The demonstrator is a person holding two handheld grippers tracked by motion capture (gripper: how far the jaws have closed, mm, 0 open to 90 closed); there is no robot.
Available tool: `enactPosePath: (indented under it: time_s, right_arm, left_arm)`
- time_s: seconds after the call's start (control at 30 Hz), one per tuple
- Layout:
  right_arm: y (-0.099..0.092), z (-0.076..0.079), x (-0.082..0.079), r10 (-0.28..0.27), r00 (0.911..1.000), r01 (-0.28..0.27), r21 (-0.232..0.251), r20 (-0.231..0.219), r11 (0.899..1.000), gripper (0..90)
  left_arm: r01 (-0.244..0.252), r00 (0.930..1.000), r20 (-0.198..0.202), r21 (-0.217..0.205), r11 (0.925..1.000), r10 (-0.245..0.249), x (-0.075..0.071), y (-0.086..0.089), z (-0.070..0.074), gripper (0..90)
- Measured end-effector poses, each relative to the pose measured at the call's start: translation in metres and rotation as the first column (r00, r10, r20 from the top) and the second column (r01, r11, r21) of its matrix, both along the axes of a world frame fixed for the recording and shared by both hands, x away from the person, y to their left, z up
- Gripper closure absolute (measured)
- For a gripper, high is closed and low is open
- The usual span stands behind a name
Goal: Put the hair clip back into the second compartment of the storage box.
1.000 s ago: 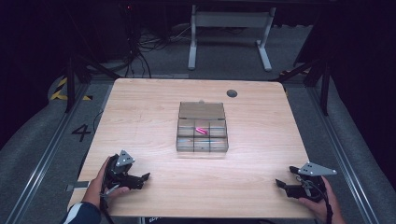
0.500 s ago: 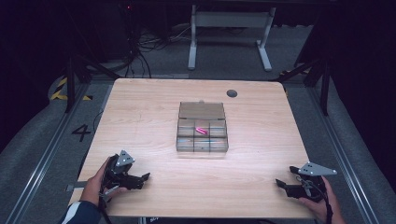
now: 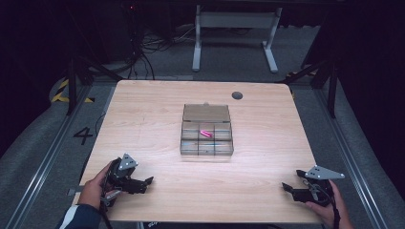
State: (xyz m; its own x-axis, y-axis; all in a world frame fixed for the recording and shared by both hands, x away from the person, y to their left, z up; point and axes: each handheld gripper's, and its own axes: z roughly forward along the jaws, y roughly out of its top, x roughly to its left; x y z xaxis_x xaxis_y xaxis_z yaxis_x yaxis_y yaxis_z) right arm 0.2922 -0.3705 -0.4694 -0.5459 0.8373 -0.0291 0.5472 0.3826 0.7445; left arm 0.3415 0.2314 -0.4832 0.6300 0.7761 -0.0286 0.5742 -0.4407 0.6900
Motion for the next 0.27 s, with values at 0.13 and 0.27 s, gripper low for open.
enactPosePath:
  time_s: [0.13,0.27]
  right_arm:
    - [-0.0003,0.0002,-0.0007,-0.015,0.9999,0.015,-0.002,0.001,1.0,20.0]
    - [-0.0005,0.0001,-0.0006,-0.017,0.9999,0.017,0.001,-0.001,1.0,19.8]
  left_arm:
    - [-0.001,1.0,0.0,-0.001,1.0,0.001,-0.0001,-0.0001,-0.0001,0.5]
    - [0.0,1.0,0.0,0.0,1.0,0.0,0.0,0.0,0.0,0.5]
